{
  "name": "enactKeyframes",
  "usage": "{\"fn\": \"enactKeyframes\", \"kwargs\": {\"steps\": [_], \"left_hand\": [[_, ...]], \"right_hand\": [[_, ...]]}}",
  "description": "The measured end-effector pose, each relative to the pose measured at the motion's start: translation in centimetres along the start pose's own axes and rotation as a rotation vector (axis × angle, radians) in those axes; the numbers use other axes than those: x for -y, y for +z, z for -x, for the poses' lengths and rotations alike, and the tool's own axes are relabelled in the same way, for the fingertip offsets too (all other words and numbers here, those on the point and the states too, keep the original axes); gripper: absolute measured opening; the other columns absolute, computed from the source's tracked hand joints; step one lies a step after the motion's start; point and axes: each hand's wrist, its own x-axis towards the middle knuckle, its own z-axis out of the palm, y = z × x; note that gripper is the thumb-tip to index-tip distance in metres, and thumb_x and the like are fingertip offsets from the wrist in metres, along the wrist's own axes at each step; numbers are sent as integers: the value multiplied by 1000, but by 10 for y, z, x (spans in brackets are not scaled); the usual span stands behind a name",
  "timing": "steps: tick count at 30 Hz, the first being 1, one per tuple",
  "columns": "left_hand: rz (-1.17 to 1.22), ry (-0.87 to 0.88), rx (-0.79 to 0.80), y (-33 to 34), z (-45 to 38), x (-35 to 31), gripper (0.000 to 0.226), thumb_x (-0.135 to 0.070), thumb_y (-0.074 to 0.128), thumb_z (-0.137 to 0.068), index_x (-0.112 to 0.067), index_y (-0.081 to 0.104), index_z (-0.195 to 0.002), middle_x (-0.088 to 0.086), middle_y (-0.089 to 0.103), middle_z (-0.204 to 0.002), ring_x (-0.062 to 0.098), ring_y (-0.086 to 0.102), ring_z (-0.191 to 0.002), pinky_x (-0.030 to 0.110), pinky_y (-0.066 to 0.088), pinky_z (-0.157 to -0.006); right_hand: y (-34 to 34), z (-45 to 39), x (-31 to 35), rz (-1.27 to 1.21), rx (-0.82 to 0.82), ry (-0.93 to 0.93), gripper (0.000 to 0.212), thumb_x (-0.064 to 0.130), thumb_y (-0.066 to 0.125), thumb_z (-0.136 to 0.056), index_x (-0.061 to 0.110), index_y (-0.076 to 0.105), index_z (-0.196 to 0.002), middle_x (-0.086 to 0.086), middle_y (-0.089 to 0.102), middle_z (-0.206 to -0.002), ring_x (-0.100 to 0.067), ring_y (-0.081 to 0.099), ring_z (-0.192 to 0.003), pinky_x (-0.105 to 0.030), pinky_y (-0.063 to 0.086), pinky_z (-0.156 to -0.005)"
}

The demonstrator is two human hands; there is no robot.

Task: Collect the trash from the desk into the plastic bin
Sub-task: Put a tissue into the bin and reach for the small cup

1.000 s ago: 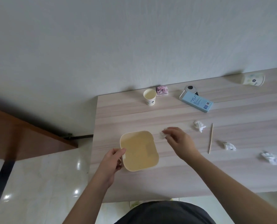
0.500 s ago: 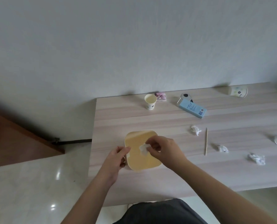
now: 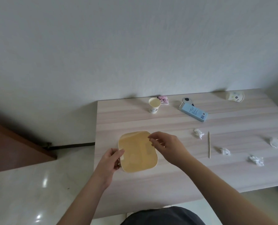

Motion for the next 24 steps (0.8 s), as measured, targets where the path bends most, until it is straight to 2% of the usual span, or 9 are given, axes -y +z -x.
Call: {"fn": "enactKeyframes", "kwargs": {"steps": [4,9,11,14,16,19,24], "left_hand": [[-8,-7,-2,3,-8,-3,16,-18,68,-86,-15,53,-80,-11,46,-48,5,40,-43,27,33,-54],[-3,6,-22,13,-22,-8,17,-21,69,-85,-15,54,-79,-10,47,-50,5,41,-44,27,35,-53],[3,10,-43,20,-27,-10,17,-21,68,-86,-15,54,-78,-10,45,-50,5,41,-44,27,34,-53],[14,4,-90,32,-34,-14,17,-21,68,-87,-15,55,-78,-10,44,-50,6,40,-45,28,34,-55],[35,-5,-114,39,-40,-17,17,-22,68,-87,-15,55,-77,-9,44,-50,7,39,-46,30,35,-58],[51,-12,-155,49,-49,-21,20,-26,71,-81,-16,55,-74,-8,43,-50,8,38,-47,33,35,-62],[88,7,-180,66,-62,-30,24,-31,73,-71,-19,53,-69,-8,43,-51,8,40,-46,33,35,-61]], "right_hand": [[-12,-15,-8,46,-80,-34,17,24,59,-93,27,67,-108,13,68,-94,4,61,-87,-4,46,-73],[-32,-45,-30,111,-121,-73,19,21,58,-92,24,66,-109,13,65,-96,9,59,-85,-2,43,-71],[-42,-59,-40,139,-115,-73,20,23,57,-92,26,65,-110,13,63,-98,9,59,-85,-7,44,-73],[-56,-83,-53,187,-89,-76,23,26,57,-92,24,63,-114,6,64,-108,-2,60,-89,-27,52,-81],[-64,-99,-59,211,-70,-79,25,27,57,-93,22,62,-117,3,64,-112,-8,62,-94,-35,53,-85],[-71,-127,-69,276,-36,-107,30,27,57,-93,19,60,-122,0,64,-116,-14,62,-100,-37,52,-87],[-65,-179,-87,388,20,-111,39,27,58,-92,14,54,-128,-8,59,-125,-26,58,-110,-38,49,-86]]}}
